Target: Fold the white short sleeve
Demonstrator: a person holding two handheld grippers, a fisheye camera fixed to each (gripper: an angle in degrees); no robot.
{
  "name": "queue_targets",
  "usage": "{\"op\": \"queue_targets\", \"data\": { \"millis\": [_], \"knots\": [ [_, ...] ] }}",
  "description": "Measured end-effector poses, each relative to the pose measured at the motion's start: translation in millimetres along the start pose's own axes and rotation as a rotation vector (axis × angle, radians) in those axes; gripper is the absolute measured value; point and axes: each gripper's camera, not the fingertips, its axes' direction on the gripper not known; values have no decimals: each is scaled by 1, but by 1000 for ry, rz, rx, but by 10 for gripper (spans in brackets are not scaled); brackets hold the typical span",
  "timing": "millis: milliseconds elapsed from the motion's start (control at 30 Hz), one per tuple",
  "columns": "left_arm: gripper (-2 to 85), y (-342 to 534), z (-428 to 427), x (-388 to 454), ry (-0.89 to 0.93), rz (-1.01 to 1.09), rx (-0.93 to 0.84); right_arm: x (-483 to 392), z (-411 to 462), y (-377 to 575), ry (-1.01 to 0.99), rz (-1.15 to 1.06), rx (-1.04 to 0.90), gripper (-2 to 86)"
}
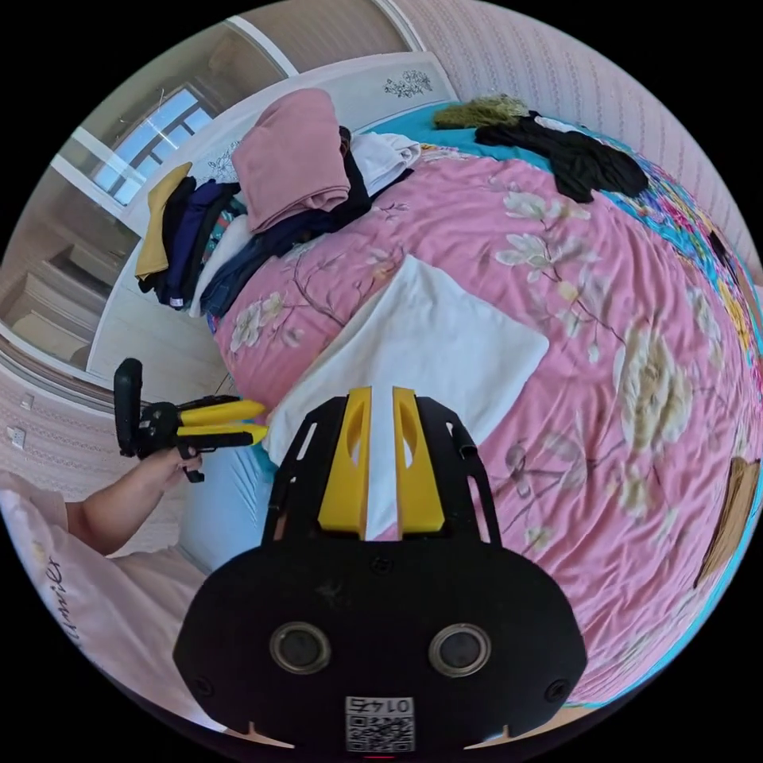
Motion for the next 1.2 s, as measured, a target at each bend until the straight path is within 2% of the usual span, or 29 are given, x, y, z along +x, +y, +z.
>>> {"op": "queue_targets", "data": {
  "millis": [133, 367, 433, 567, 667, 767, 933, 1200],
  "knots": [
    [104, 0, -4, 4, 23, 5, 8, -7, 21, -58, 6, -6, -48, 79],
    [106, 4, -44, 8, 23, 42, 134, -21, 51, -125, 55, 5, -100, 91],
    [117, 1, -31, 9, 40, 47, 115, -22, 59, -133, 37, 24, -104, 101],
    [139, -5, 28, 2, -5, -12, -58, -28, 93, -141, 70, 68, -218, 114],
    [107, -3, 28, 11, -70, 30, -38, -34, 92, -136, 114, 70, -189, 73],
    [27, 2, 18, 20, -37, 84, 7, -34, 80, -126, 80, 68, -182, 33],
    [4, 14, -5, 31, 12, 132, 75, -50, 11, -90, 13, 28, -5, 20],
    [-5, 27, -94, 32, 163, 173, 334, -120, -158, -46, 30, -176, 361, 16]
  ]
}}
